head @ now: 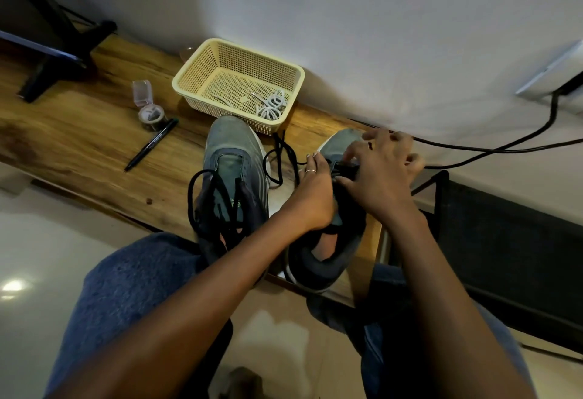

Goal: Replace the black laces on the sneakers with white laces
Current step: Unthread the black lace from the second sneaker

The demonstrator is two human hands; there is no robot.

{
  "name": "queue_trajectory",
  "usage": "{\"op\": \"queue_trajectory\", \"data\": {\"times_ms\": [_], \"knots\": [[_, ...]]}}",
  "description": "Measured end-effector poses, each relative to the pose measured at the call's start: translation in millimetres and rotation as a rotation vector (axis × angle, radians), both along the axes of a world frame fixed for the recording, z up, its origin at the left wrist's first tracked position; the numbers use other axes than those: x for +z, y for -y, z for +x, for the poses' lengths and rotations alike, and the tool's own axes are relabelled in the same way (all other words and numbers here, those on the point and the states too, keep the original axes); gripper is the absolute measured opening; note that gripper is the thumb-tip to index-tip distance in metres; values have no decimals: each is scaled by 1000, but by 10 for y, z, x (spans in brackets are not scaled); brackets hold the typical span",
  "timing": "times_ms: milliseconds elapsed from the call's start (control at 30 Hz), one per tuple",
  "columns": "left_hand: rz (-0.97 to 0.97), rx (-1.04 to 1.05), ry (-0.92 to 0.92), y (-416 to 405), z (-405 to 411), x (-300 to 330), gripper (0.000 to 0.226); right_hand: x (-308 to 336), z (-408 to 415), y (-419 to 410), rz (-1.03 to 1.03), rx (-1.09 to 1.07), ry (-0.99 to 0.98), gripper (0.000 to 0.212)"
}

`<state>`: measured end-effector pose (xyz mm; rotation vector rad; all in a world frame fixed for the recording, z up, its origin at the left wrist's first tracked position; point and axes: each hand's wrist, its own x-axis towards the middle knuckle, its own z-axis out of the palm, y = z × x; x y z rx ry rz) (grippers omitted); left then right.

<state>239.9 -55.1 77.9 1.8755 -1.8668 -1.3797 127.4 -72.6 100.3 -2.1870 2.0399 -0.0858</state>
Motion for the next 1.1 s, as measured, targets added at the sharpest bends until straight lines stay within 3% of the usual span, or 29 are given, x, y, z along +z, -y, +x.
{"op": "queue_trajectory", "data": {"times_ms": [233, 433, 667, 900, 1000, 1100], "knots": [[13, -1, 0, 7, -15, -5, 90, -63, 62, 3, -21, -3, -45, 12], [6, -6, -24, 15, -16, 24, 85, 23, -29, 19, -290, -336, 99, 11], [14, -4, -30, -10, -1, 5, 87, 3, 39, -19, 47, -71, 14, 30], [8, -5, -28, -5, -22, 16, 88, 1, 89, -32, 106, -2, -57, 24], [21, 1, -36, 3, -23, 18, 89, -6, 77, -23, -13, -61, -57, 14], [20, 3, -39, 9, -35, 28, 89, 66, -21, 3, -207, -282, 30, 9]]}}
